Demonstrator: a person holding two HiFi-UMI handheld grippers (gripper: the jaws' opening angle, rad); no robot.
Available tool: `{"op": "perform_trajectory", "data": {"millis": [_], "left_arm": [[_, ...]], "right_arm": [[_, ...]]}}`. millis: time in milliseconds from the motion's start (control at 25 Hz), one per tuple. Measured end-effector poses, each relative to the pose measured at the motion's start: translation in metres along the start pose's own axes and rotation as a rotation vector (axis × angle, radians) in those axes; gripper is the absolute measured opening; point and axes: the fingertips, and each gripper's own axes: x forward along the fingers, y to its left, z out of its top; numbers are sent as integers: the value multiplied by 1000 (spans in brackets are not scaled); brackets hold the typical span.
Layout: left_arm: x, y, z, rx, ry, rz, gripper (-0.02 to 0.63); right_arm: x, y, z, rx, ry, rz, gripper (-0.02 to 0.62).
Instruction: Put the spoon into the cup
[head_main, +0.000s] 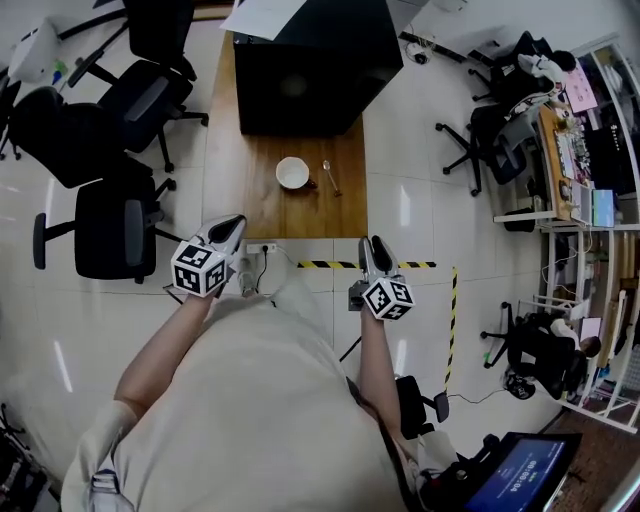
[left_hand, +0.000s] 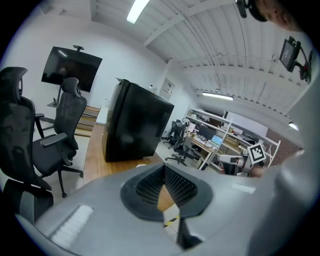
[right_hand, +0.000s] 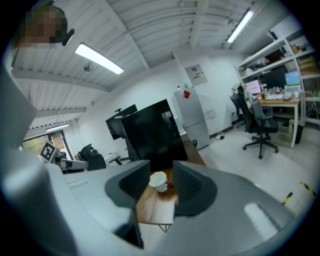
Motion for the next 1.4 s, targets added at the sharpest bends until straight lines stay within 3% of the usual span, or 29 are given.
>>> {"op": "perform_trajectory", "data": {"millis": [400,640,1120,1400], "left_arm": [[11,7,7,7,32,-4,0],[21,8,10,-22,50,51,0],[64,-39,-6,-140,129,147,0],[79,-48,-5,-158,137,255,0]], "right_arm": [[11,-23,-22,55,43,-44,138],[36,-43,-27,34,87,-13,135],[101,-79,-47,-180,322,172,135],[129,-97,-70,-205,420,279,135]]}}
